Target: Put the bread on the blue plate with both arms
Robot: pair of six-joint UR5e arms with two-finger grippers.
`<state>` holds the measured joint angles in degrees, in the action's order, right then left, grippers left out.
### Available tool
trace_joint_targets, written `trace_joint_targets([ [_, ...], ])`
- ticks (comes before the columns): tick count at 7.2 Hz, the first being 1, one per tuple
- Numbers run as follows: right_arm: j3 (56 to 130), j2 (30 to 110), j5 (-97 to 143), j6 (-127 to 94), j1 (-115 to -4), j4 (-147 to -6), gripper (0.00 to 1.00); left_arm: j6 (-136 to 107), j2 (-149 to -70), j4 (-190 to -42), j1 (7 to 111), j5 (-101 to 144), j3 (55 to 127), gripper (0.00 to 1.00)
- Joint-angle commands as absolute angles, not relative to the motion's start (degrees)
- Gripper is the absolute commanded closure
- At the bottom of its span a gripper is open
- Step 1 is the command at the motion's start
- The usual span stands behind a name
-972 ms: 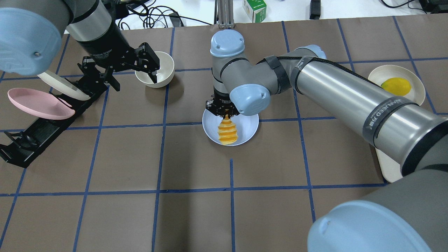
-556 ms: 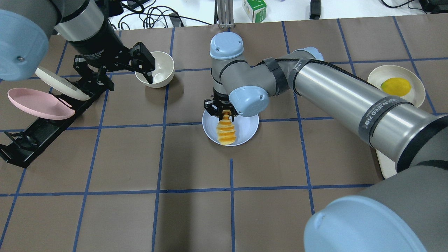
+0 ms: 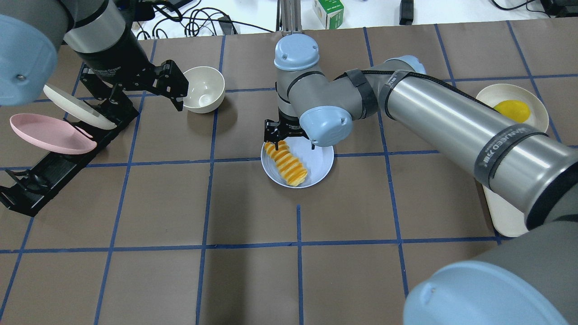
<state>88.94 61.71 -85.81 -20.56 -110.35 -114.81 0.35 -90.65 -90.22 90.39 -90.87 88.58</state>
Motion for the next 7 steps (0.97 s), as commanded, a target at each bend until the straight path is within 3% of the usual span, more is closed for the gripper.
trace_joint_targets([
  [1, 88.9, 69.4, -85.4, -17.9, -104.4, -106.0, 0.00, 0.9, -90.5, -95.6, 90.6, -89.7, 89.1, 0.00],
  [5, 88.9, 87.9, -87.0, -3.8, -90.1, -89.6, 0.00, 2.4, -91.3, -90.5, 89.8, -93.2, 87.5, 0.00],
  [7, 88.8, 89.4, -90.5, -2.3, -88.1, -88.2, 0.00, 3.6, -91.5, -89.4, 89.8, -92.4, 87.3, 0.00],
])
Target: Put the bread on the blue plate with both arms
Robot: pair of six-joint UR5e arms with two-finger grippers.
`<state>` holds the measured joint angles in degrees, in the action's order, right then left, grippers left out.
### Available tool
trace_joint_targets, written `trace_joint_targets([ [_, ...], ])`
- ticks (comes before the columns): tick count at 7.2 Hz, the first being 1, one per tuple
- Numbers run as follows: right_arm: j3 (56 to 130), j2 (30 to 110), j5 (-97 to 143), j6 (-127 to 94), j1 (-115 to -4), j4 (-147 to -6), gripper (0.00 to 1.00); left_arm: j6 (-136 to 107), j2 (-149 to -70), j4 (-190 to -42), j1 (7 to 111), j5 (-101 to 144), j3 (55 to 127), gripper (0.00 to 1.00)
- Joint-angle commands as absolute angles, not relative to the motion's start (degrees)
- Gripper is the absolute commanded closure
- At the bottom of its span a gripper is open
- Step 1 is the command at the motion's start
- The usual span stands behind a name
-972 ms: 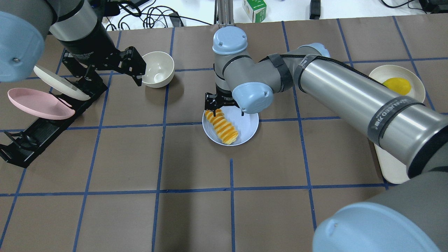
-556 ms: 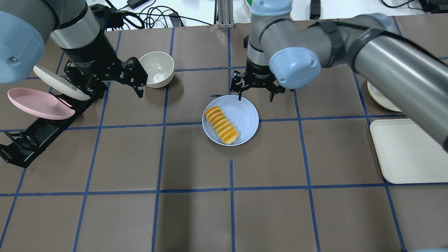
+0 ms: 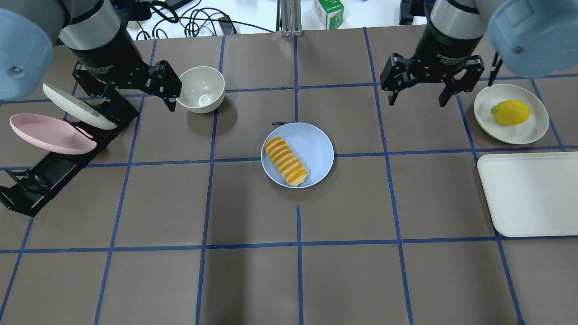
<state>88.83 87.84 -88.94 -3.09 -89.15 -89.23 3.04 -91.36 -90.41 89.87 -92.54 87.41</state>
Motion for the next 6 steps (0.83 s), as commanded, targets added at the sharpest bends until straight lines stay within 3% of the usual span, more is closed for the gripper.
trace_joint_targets([
  [1, 88.9, 90.2, -90.4, -2.5, -88.2, -88.2, 0.00, 3.4, -91.7, -88.0, 89.8, -91.9, 87.4, 0.00],
  [6, 89.7, 91.4, -89.7, -3.0, -88.5, -87.3, 0.00, 2.7, -90.8, -87.2, 89.8, -90.6, 88.2, 0.00],
])
